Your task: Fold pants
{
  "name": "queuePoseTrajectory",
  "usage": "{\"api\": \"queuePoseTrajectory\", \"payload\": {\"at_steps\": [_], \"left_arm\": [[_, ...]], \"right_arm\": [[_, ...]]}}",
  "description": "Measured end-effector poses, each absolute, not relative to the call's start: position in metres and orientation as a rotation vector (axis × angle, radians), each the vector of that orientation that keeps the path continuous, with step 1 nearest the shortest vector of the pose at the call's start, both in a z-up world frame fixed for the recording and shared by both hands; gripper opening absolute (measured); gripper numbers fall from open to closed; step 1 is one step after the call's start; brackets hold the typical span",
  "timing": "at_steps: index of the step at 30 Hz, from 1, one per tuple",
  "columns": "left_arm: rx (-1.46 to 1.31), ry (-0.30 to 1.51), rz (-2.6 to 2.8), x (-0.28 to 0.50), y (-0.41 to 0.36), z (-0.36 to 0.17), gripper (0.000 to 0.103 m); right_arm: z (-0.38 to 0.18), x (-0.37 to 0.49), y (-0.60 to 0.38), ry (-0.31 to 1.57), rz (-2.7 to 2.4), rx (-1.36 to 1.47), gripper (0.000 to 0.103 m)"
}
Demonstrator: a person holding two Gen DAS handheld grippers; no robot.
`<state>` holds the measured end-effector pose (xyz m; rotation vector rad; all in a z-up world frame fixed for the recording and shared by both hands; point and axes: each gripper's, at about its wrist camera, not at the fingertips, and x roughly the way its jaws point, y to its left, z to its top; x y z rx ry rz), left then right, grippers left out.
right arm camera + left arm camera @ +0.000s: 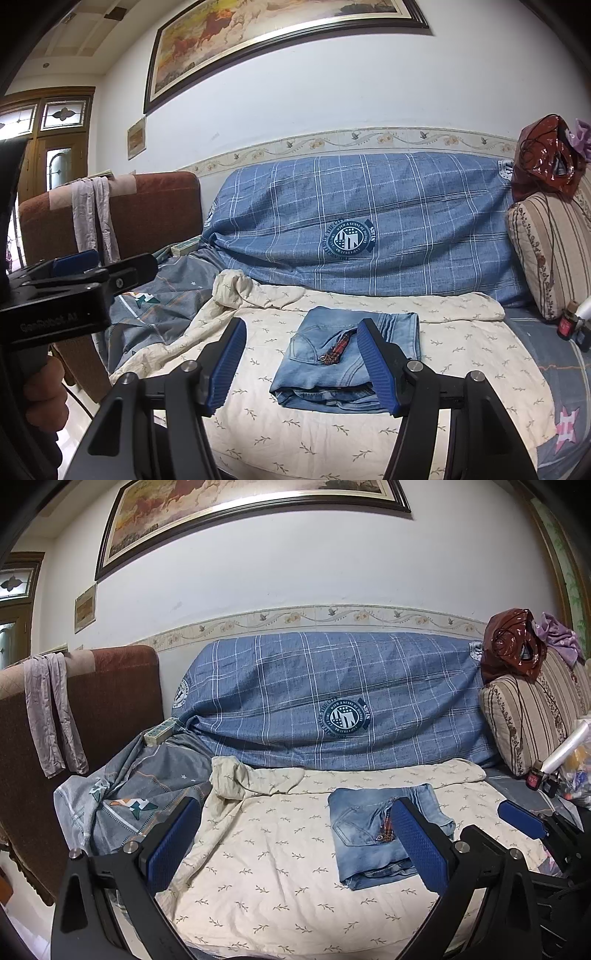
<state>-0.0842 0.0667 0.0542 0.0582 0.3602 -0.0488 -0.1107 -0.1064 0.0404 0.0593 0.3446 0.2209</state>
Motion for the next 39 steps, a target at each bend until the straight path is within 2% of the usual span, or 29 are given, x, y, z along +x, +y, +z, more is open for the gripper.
{"api": "queuePoseTrajectory", "payload": {"at_steps": [39], "left_arm": [[0.041, 0.371, -0.078, -0.076, 0.069, 0.054, 0.102]], "right_arm": [[0.039, -0.103, -0.114, 0.349, 0.202, 0.078, 0.066]]}}
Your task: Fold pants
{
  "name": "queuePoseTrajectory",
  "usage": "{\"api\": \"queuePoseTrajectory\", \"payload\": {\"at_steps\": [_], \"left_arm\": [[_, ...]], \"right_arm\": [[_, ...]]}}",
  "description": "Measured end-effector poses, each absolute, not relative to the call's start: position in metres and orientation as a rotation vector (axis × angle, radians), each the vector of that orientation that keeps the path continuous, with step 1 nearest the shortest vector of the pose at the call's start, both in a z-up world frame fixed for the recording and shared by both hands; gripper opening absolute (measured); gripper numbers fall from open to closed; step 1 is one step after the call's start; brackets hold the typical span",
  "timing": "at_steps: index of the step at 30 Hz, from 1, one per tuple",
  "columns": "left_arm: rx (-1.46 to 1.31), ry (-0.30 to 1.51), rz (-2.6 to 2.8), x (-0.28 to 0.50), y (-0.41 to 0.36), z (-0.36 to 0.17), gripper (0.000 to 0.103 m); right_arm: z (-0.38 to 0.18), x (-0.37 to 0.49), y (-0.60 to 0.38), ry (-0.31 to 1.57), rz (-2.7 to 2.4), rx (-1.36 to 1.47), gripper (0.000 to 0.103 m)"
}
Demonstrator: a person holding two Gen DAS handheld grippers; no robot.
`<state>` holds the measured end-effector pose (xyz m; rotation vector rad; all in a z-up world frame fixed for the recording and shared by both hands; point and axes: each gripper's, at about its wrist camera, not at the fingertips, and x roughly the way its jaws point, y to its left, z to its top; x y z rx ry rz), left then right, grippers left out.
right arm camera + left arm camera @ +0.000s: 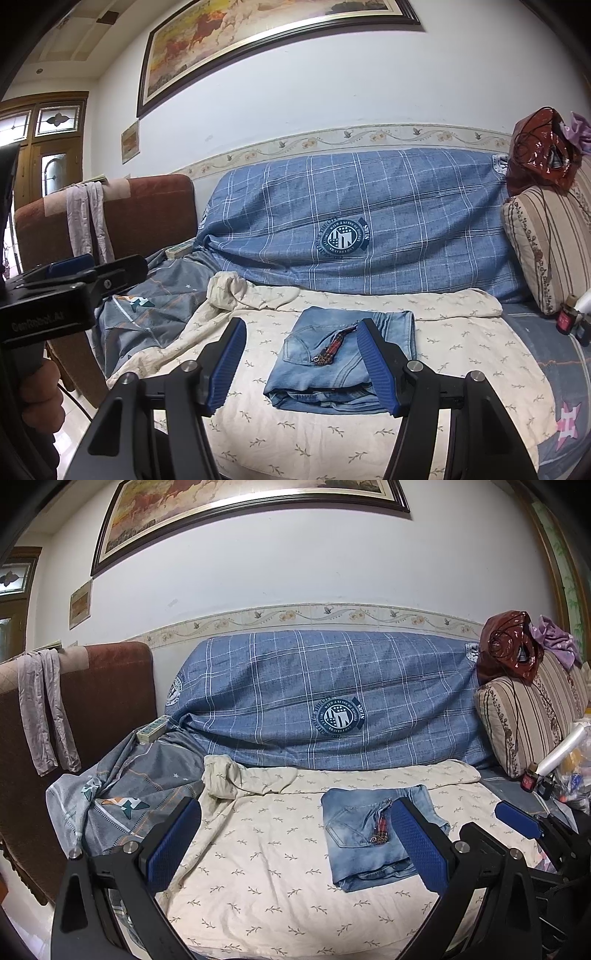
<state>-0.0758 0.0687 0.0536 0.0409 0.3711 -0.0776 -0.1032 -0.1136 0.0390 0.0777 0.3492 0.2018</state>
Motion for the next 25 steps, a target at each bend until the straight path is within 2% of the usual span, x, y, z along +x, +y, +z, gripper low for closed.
{"api": "queuePoseTrajectory", "payload": {"at_steps": [14, 25], "left_arm": [[0.035, 0.38, -0.078, -0.05, 0.068, 0.053, 0.102], [0.023, 0.448, -0.064, -0.001, 0.062, 0.035, 0.102]], "right_arm": [[0.045, -0.075, -0.111, 0.339, 0.207, 0.059, 0.066], [0.03, -0.018, -0.121, 0.376, 0.252, 0.105, 0.066]]}}
